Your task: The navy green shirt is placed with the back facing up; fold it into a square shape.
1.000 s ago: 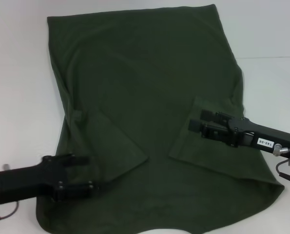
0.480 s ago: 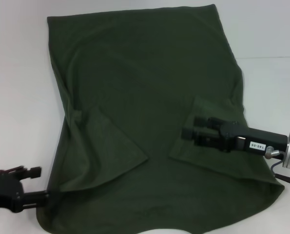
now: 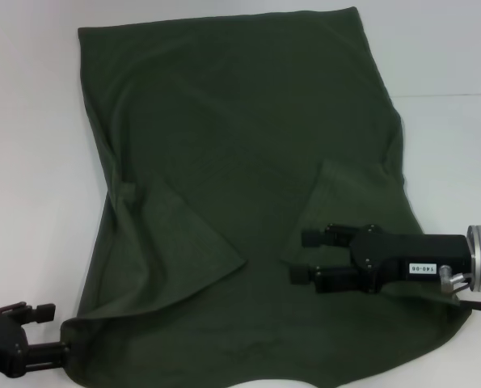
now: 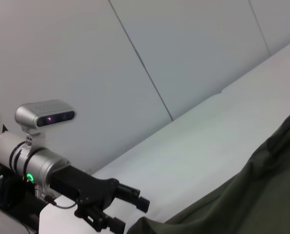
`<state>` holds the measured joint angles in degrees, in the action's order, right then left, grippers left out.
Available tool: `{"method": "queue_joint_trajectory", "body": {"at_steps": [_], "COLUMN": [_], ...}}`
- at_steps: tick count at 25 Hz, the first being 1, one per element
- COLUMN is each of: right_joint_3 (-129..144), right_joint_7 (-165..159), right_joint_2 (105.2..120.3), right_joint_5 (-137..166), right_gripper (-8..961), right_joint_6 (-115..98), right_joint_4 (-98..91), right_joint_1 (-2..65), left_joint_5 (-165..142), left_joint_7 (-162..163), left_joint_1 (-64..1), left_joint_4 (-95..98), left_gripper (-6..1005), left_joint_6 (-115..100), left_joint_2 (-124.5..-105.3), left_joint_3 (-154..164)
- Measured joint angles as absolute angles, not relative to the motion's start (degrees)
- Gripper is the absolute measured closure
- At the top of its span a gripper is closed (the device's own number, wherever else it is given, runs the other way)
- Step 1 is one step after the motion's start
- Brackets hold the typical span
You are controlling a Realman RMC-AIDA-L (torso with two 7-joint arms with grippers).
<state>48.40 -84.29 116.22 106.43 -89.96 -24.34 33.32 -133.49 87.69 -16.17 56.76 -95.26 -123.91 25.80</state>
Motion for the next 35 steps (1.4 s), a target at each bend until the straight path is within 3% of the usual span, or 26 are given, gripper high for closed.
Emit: {"method": "queue_joint_trajectory", "body": {"at_steps": [20, 32, 34, 35], "right_joint_3": [45.5, 44.45, 44.43, 44.43], "right_joint_7": [-84.55, -84.55, -84.55, -84.55], "right_joint_2": [116.37, 116.28, 116.33, 116.35], "right_joint_5": [105.72, 105.73, 105.73, 105.73], "right_gripper": [9, 10, 10, 10], "right_joint_6": [-90.11, -90.42, -90.44, -90.44], "right_joint_4": [-24.43, -24.43, -24.43, -24.43], "right_joint_1": [33.0, 32.87, 32.82, 32.79], "left_joint_5": [-135.16, -136.8, -136.75, -136.74], "left_joint_7": [88.61, 88.77, 88.77, 88.77], "left_joint_1": [-16.9, -17.18, -17.27, -17.29], "left_joint_4": [54.75, 55.08, 55.09, 55.1], "left_gripper": [134, 333, 570, 611], "left_joint_6": [-93.86, -93.31, -93.3, -93.3], "left_joint_2": [-124.01, -124.19, -124.19, -124.19], "left_joint_3": [27.05, 29.65, 29.59, 29.56]}}
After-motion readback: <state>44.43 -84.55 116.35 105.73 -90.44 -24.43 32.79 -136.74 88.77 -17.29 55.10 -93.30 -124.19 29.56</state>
